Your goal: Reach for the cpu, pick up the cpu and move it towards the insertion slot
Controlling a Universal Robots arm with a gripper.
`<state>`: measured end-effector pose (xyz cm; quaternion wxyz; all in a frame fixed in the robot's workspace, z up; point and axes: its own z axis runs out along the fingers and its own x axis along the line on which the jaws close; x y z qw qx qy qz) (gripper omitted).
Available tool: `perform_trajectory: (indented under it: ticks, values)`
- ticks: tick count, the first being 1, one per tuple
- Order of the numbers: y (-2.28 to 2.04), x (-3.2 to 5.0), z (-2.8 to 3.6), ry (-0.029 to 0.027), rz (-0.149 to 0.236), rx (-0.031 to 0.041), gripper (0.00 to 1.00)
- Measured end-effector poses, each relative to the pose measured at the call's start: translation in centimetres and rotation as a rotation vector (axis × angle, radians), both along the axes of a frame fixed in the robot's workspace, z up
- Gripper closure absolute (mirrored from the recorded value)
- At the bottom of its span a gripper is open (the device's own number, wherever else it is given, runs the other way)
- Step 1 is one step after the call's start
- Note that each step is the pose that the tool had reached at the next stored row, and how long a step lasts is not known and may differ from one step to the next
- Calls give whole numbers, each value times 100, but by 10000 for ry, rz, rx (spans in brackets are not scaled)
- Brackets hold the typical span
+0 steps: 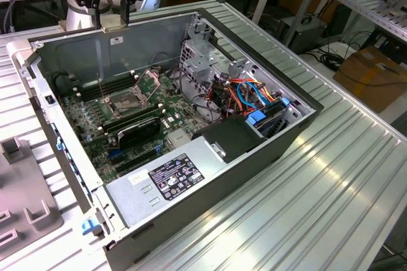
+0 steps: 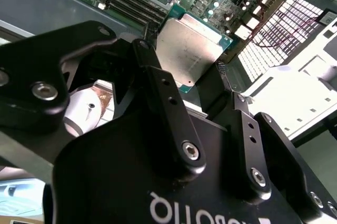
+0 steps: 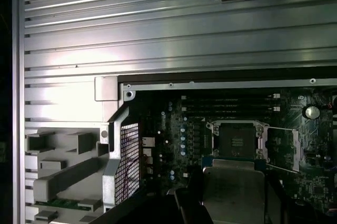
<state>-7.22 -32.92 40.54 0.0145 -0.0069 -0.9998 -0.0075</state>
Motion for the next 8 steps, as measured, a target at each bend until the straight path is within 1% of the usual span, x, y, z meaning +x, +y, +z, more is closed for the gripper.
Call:
perform_trajectory:
  ticks: [2,5,8]
  values:
    - [26,37,-4,1,-17,0,45]
    - [47,58,-9,1,-22,0,45]
    - [48,62,-9,0,-23,0,45]
